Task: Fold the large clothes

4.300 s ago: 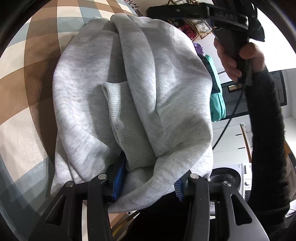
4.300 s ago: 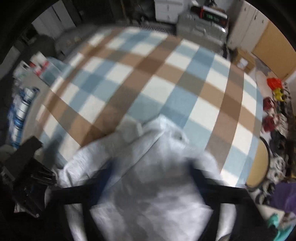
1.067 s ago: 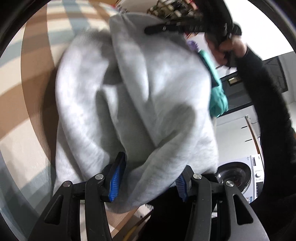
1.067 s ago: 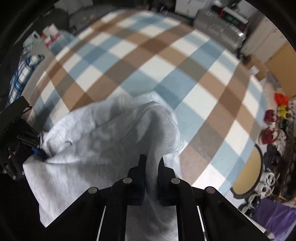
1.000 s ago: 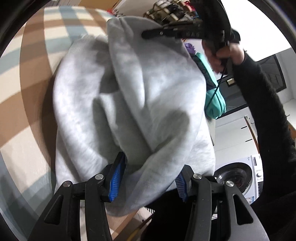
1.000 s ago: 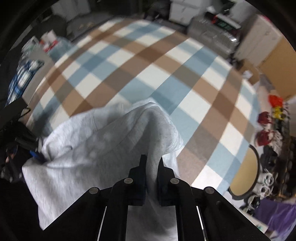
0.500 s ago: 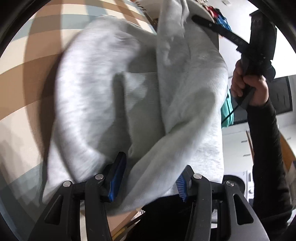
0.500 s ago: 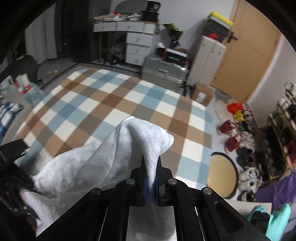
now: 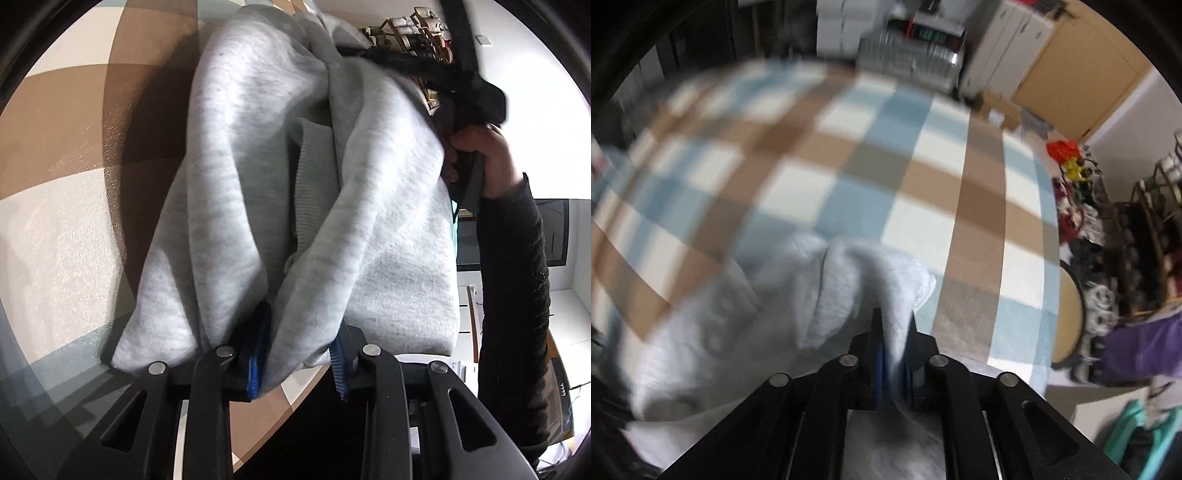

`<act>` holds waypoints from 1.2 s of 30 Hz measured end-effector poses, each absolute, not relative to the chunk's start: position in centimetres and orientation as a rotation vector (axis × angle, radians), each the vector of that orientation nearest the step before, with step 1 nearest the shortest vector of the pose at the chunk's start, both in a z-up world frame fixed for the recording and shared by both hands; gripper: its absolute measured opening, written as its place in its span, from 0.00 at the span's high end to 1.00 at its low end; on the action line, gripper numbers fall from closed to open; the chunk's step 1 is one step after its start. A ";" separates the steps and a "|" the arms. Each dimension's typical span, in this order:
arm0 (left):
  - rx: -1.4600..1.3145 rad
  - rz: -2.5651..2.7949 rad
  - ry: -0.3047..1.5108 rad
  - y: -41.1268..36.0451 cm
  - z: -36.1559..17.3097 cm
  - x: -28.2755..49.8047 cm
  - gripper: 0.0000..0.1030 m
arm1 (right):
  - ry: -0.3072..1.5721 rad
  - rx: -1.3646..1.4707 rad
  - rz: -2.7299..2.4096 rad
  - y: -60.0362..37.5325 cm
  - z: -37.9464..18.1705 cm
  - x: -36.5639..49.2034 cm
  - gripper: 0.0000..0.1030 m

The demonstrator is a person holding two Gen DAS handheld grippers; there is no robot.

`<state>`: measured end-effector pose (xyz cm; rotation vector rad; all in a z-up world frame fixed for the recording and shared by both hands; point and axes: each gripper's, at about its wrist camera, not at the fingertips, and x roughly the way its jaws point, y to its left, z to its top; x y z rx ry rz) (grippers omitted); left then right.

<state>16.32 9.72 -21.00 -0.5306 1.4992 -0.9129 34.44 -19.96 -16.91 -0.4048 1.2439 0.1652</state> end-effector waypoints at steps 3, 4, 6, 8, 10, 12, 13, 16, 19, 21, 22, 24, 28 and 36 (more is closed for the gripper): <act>-0.539 -0.904 1.504 9.8 -21.0 16.2 0.75 | 1.243 -0.385 0.154 -20.4 -16.1 34.5 0.69; -0.534 -0.905 1.505 9.8 -21.0 15.9 0.75 | 1.204 -0.286 0.187 -21.5 -14.1 33.8 0.63; -0.530 -0.895 1.510 9.7 -20.8 15.6 0.75 | 1.109 -0.097 0.259 -23.9 -10.0 31.4 0.42; -0.514 -0.885 1.510 9.8 -20.5 15.7 0.75 | 1.001 -0.002 0.314 -25.8 -6.5 27.8 0.33; -0.506 -0.875 1.510 8.6 -20.2 15.5 0.75 | 0.923 0.052 0.379 -27.5 -3.9 22.7 0.20; -0.500 -0.862 1.511 7.7 -20.1 15.5 0.75 | 0.901 0.061 0.369 -28.3 -3.2 18.7 0.18; -0.498 -0.857 1.510 6.4 -19.8 15.2 0.75 | 0.912 0.071 0.385 -28.7 -3.6 15.6 0.18; -0.475 -0.846 1.492 5.7 -18.9 14.4 0.74 | 0.978 0.131 0.485 -28.1 -6.1 10.3 0.18; -0.457 -0.867 1.434 5.9 -16.4 14.3 0.74 | 1.079 0.161 0.492 -26.2 -10.9 7.6 0.21; -0.492 -0.895 1.372 6.3 -14.8 14.6 0.69 | 1.015 0.139 0.452 -25.5 -12.2 6.4 0.19; -0.511 -0.908 1.337 6.5 -13.7 14.9 0.50 | 0.984 0.120 0.445 -25.3 -12.6 5.9 0.19; -0.522 -0.880 1.226 6.5 -10.6 15.9 0.25 | 0.939 0.142 0.427 -25.4 -13.1 5.1 0.19; -0.364 -0.778 1.190 2.7 -7.7 19.8 0.23 | 0.862 0.219 0.447 -26.5 -13.4 3.9 0.22; -0.249 -0.643 1.478 -6.5 -13.3 28.8 0.23 | 0.770 0.414 0.466 -29.0 -14.2 2.4 0.27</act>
